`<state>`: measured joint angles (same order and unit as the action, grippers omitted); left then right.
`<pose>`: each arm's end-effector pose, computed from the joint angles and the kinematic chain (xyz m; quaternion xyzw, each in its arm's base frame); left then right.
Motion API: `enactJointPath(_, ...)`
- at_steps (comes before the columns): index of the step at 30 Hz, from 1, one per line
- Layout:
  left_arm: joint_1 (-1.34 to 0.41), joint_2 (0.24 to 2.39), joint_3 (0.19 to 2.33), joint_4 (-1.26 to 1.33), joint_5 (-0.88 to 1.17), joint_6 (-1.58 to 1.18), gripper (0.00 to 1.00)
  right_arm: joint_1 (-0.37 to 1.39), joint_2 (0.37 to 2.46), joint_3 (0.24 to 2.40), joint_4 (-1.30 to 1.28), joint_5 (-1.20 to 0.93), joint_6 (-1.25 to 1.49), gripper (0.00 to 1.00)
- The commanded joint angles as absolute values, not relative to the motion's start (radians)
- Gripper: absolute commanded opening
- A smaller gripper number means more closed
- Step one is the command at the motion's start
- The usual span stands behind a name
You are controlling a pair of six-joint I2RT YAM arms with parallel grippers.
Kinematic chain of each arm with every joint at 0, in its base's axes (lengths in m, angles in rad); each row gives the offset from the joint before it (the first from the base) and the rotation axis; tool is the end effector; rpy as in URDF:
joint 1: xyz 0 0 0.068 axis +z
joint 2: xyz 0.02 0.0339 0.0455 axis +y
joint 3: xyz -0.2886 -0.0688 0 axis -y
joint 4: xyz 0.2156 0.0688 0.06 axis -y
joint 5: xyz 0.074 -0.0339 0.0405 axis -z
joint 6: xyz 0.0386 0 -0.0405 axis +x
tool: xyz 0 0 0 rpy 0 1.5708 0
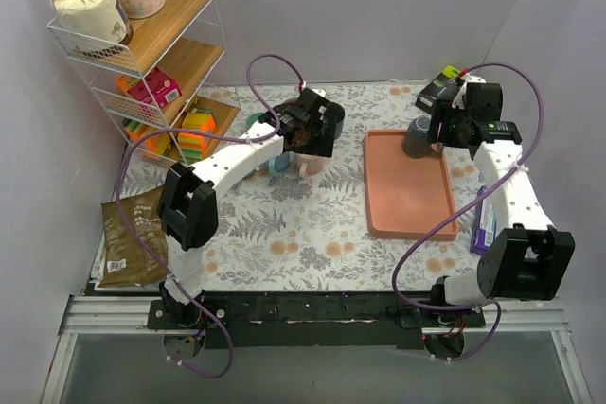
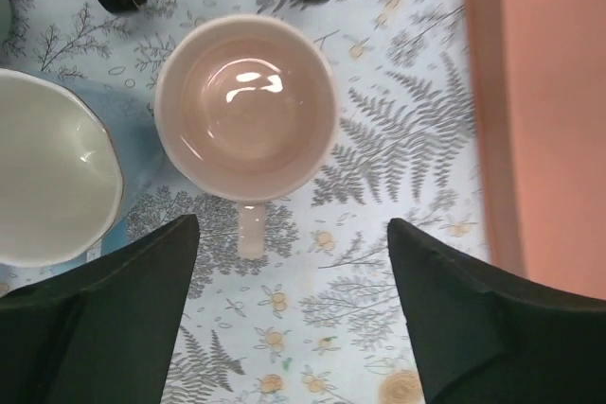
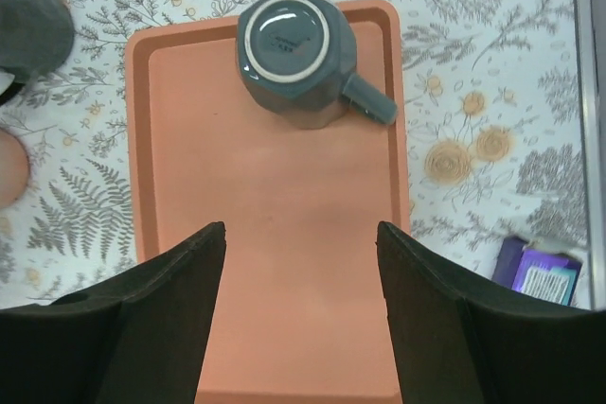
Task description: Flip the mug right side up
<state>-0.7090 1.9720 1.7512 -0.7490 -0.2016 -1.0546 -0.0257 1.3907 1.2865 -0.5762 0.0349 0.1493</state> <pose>0.3234 -0.2672 0.2983 -0.1927 0.9311 -0.1662 0.2614 0.2764 -0.0085 0.3639 0.0863 0.8983 0.0109 0.4307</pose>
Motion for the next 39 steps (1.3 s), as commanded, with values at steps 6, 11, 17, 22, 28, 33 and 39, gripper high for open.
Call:
enactJointPath(6,-0.712,1.792,1.821,-0.733,-0.117,-1.048,0.98,-0.078,1.526,1.298,-0.426,-0.08,-0.294,0.71)
enactJointPath(11,-0.712,1.766,1.807,-0.73,-0.097,-1.046,0.98,-0.129,1.624,1.322,-0.483,-0.167,-0.443,0.68)
enactJointPath(17,-0.712,1.792,1.83,-0.756,-0.092,-1.031,0.98,-0.13,1.686,1.293,-0.439,-0.192,-0.54,0.65)
enactJointPath(22,-0.71,1.807,1.829,-0.755,-0.078,-1.037,0.98,-0.132,1.707,1.284,-0.387,-0.189,-0.589,0.65)
enactJointPath(28,-0.71,1.812,1.832,-0.761,-0.081,-1.029,0.98,-0.13,1.759,1.319,-0.382,-0.235,-0.661,0.65)
enactJointPath(33,-0.706,1.802,1.804,-0.758,-0.083,-1.028,0.98,-0.13,1.795,1.336,-0.345,-0.236,-0.703,0.63)
enactJointPath(39,-0.703,1.804,1.79,-0.761,-0.083,-1.032,0.98,-0.13,1.824,1.333,-0.256,-0.245,-0.729,0.6)
